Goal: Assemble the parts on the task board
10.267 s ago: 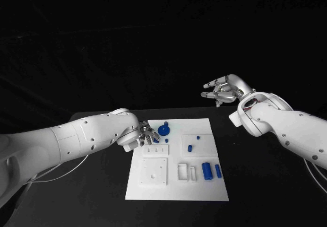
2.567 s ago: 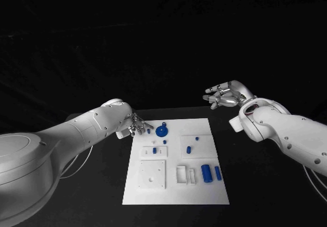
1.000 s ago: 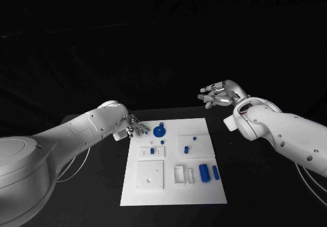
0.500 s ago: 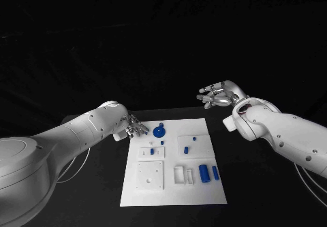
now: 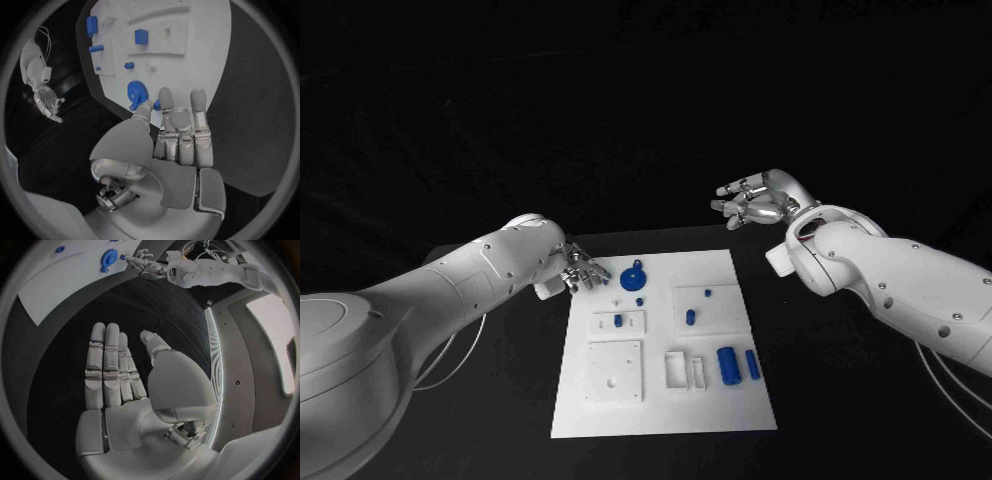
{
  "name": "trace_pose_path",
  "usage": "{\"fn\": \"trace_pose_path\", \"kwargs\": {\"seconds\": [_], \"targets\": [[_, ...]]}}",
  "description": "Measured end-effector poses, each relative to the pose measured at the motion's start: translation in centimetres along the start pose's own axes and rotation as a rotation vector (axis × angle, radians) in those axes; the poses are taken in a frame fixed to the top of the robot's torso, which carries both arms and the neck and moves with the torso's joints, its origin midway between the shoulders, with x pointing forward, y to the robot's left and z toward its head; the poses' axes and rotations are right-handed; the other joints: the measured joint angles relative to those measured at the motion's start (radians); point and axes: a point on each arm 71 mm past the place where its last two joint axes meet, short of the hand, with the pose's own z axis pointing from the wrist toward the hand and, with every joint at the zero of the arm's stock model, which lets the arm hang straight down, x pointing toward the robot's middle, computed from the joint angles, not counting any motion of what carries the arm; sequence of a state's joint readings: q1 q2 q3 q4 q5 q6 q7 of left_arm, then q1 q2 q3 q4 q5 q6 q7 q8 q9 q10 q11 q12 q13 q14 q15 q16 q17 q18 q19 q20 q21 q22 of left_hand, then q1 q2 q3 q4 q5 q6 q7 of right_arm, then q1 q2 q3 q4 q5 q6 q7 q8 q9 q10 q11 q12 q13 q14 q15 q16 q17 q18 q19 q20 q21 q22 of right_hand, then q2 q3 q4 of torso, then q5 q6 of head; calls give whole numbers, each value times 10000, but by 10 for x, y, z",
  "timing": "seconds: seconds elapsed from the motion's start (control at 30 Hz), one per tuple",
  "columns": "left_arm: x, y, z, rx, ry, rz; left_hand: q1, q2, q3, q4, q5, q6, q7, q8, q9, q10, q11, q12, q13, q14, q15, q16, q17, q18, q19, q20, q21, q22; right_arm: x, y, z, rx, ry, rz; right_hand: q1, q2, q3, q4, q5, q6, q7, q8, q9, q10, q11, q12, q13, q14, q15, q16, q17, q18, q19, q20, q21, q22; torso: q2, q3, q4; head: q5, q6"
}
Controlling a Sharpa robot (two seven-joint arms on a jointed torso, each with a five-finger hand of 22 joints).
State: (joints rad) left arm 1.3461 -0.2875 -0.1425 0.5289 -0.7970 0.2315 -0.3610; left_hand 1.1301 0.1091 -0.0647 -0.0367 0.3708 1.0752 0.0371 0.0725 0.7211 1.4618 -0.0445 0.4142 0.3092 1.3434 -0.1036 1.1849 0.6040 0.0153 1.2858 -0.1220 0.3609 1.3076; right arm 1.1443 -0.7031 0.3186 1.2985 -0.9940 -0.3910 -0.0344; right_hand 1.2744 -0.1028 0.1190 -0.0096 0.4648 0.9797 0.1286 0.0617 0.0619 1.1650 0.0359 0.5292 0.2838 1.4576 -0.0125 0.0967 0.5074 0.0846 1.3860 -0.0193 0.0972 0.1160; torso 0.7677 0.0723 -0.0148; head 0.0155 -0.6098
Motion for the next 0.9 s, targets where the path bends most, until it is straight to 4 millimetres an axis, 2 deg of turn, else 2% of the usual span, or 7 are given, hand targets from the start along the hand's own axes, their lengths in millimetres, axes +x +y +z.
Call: {"fn": "trace_pose_path", "kwargs": {"seconds": [0.27, 0.6, 0.9], "targets": [[0, 1, 0, -26, 91, -5, 56, 149, 175, -121, 0, -28, -28, 0, -23, -21, -21, 0, -7, 0, 0, 0, -10, -1, -33, -33, 45, -1, 0, 1, 0, -20, 7, 8, 0, 0, 0, 0, 0, 0, 0, 0, 0, 0, 0, 0, -10, 0, 0, 0, -17, 0, 0, 0, 37, -46, 0, 6, 0, 6, 9], [0, 2, 0, -35, 202, 7, 102, 438, 467, -414, 135, -96, -21, 0, -22, -36, -36, 0, -22, 0, 0, 0, -21, -1, -33, -33, 45, -2, 1, 2, 1, -27, 13, 13, 0, 0, 0, 0, 0, 1, -1, 0, 0, 0, 0, 0, -9, 0, -1, 0, -16, 0, 1, -1, 37, -45, -2, -8, 4, 23, -27], [1, 1, 0, -22, 304, 25, -19, 576, 705, -651, 212, -131, 15, 0, -73, -75, 3, 0, -44, 0, 0, 0, -50, 0, -68, 2, 45, -3, 1, 2, 1, -24, 17, 15, 0, 0, -28, 28, 0, 1, -1, 0, 1, 0, 0, 0, -9, 1, -1, 0, -27, 0, 1, -1, 37, -103, -4, -12, 12, 30, -30]]}}
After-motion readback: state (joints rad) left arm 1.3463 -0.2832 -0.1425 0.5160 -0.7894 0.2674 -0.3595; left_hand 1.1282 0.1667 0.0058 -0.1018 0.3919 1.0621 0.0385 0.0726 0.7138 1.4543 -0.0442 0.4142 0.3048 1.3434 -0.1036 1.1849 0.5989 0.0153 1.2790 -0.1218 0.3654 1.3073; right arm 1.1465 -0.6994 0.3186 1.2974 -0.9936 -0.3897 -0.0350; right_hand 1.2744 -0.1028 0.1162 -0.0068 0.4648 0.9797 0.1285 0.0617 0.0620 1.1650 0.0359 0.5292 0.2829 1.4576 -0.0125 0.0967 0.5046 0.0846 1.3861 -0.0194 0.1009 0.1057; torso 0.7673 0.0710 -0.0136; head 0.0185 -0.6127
